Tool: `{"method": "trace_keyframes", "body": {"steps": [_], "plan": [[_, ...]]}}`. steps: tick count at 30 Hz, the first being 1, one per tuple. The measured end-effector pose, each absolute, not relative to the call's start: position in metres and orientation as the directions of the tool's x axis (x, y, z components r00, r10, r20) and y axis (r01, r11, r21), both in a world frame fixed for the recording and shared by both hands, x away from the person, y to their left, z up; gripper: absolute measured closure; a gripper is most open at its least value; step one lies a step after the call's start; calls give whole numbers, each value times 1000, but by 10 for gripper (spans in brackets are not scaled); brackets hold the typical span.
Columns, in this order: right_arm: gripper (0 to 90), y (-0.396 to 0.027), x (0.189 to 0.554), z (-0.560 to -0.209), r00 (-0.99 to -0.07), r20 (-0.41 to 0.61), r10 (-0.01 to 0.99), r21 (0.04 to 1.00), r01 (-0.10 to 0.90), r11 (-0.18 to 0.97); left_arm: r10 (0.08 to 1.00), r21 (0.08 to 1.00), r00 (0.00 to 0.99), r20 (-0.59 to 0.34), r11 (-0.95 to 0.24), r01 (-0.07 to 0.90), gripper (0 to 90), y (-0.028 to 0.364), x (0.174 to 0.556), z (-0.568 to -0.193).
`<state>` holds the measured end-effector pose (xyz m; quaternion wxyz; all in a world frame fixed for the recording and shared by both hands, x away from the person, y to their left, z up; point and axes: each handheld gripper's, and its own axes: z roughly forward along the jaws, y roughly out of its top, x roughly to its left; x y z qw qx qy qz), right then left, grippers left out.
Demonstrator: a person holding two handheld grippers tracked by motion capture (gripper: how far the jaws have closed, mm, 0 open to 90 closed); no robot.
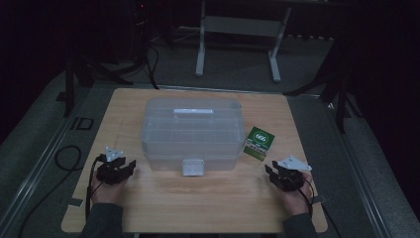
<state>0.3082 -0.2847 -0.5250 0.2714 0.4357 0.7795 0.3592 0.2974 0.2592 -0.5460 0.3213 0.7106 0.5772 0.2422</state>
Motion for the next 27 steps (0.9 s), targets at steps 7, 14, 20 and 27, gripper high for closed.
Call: {"method": "trace_keyframes", "body": {"steps": [7, 14, 20, 27], "plan": [[900, -280, 316, -504, -511, -112, 852, 813, 446, 375, 971, 729, 234, -43, -130, 672, 566, 258, 300, -547], [898, -273, 350, -479, -488, -138, 862, 830, 418, 370, 970, 730, 237, -48, -129, 672, 571, 258, 300, -546], [899, -265, 388, -471, -480, -138, 866, 817, 439, 374, 969, 730, 245, -41, -138, 670, 597, 257, 300, -545], [900, -261, 433, -474, -463, -92, 881, 786, 510, 350, 968, 727, 249, -37, -145, 671, 606, 257, 300, -545]]}}
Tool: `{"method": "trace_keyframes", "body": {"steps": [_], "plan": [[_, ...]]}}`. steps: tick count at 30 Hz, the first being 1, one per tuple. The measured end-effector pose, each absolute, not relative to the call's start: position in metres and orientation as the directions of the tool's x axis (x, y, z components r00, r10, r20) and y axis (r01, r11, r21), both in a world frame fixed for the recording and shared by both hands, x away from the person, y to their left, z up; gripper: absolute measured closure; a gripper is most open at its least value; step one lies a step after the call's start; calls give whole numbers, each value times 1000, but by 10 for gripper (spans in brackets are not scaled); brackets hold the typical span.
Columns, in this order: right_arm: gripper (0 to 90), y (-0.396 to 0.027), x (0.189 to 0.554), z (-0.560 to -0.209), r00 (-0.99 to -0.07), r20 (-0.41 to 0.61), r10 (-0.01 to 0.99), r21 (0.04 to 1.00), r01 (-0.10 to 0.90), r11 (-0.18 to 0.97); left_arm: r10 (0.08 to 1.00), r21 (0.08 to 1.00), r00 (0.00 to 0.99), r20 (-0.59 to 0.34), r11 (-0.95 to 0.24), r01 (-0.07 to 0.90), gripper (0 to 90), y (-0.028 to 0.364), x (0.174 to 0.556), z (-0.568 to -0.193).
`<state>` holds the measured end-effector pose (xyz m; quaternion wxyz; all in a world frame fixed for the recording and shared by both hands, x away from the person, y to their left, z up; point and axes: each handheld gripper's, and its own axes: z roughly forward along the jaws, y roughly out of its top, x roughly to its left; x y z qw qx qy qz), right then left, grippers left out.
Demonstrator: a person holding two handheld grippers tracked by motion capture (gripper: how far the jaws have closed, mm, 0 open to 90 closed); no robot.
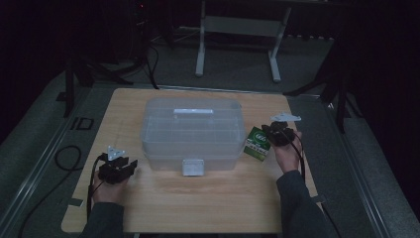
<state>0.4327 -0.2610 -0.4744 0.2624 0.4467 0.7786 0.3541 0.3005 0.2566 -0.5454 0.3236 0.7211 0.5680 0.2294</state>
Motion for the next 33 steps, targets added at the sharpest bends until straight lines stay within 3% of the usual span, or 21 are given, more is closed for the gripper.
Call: {"method": "trace_keyframes", "body": {"steps": [14, 33], "plan": [[900, -254, 472, -485, -461, -65, 885, 697, 614, 371, 967, 727, 254, -33, -151, 669, 603, 256, 301, -546], [899, -261, 424, -484, -569, -120, 814, 666, 561, 491, 967, 726, 252, -33, -150, 671, 601, 256, 302, -546]]}}
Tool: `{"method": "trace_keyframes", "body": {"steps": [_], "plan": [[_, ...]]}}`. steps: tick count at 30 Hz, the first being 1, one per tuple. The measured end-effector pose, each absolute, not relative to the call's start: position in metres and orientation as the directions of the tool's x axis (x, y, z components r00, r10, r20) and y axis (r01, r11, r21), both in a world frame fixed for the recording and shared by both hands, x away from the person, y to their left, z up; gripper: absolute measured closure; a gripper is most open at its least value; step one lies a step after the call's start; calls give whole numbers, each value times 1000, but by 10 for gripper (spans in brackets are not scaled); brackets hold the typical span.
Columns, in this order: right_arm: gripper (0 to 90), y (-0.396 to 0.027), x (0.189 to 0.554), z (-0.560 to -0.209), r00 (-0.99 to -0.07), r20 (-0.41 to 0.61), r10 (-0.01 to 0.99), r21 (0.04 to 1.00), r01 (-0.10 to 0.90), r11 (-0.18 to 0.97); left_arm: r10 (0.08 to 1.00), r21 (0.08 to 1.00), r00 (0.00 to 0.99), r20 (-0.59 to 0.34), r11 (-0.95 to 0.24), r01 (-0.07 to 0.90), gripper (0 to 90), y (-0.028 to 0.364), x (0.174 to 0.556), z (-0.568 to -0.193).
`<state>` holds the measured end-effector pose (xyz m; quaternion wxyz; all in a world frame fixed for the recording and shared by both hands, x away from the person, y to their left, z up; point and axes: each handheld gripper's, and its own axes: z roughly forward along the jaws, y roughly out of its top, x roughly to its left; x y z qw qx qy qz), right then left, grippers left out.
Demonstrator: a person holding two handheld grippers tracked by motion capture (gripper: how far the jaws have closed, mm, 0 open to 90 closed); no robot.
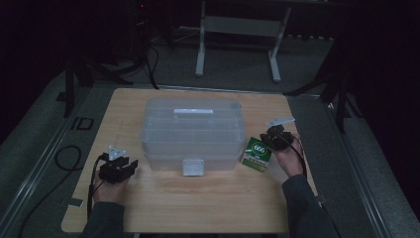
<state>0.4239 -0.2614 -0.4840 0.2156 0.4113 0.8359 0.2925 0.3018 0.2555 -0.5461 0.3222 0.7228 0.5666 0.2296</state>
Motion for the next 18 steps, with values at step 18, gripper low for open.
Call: {"method": "trace_keyframes", "body": {"steps": [18], "plan": [[875, -286, 360, -489, -546, -96, 832, 690, 567, 451, 962, 729, 273, -26, -168, 663, 601, 252, 303, -546]]}}
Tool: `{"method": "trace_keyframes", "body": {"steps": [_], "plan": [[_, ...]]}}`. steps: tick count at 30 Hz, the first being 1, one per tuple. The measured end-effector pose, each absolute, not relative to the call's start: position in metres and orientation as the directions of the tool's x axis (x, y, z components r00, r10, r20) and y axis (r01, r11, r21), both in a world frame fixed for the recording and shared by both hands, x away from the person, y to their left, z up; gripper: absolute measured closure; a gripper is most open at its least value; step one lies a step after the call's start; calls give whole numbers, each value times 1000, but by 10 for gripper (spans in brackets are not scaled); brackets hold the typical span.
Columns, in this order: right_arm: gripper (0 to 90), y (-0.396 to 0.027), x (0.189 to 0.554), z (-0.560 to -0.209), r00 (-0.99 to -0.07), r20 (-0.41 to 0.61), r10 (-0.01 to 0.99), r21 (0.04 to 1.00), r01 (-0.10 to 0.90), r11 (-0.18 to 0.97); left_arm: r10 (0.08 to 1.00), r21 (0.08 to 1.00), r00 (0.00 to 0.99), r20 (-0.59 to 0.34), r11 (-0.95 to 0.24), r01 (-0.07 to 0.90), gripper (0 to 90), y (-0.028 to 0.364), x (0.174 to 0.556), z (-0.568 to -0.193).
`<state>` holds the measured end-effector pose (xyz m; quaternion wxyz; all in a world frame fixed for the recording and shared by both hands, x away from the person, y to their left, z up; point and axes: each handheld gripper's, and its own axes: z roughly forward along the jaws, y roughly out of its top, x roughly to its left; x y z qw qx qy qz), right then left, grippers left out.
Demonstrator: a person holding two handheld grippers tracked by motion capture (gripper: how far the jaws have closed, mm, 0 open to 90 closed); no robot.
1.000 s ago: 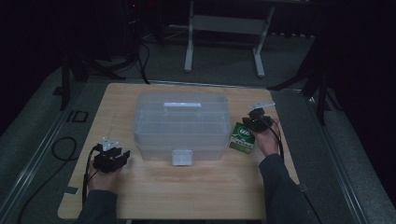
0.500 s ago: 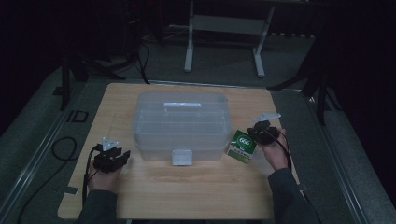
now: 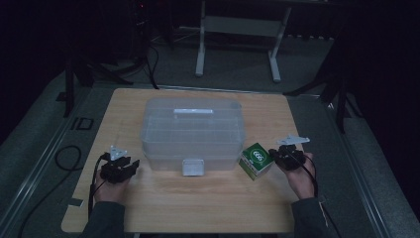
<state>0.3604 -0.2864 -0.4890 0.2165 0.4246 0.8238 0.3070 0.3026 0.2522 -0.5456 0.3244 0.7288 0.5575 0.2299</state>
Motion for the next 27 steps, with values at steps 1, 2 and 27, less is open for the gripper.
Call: {"method": "trace_keyframes", "body": {"steps": [1, 2, 27], "plan": [[875, -287, 357, -490, -547, -88, 832, 694, 566, 445, 961, 729, 275, -25, -171, 662, 600, 252, 303, -545], [875, -287, 354, -490, -550, -83, 831, 698, 563, 442, 961, 730, 277, -25, -172, 661, 601, 252, 302, -545], [865, -218, 387, -478, -606, -122, 786, 708, 502, 497, 954, 737, 300, -17, -191, 649, 599, 247, 305, -544]]}}
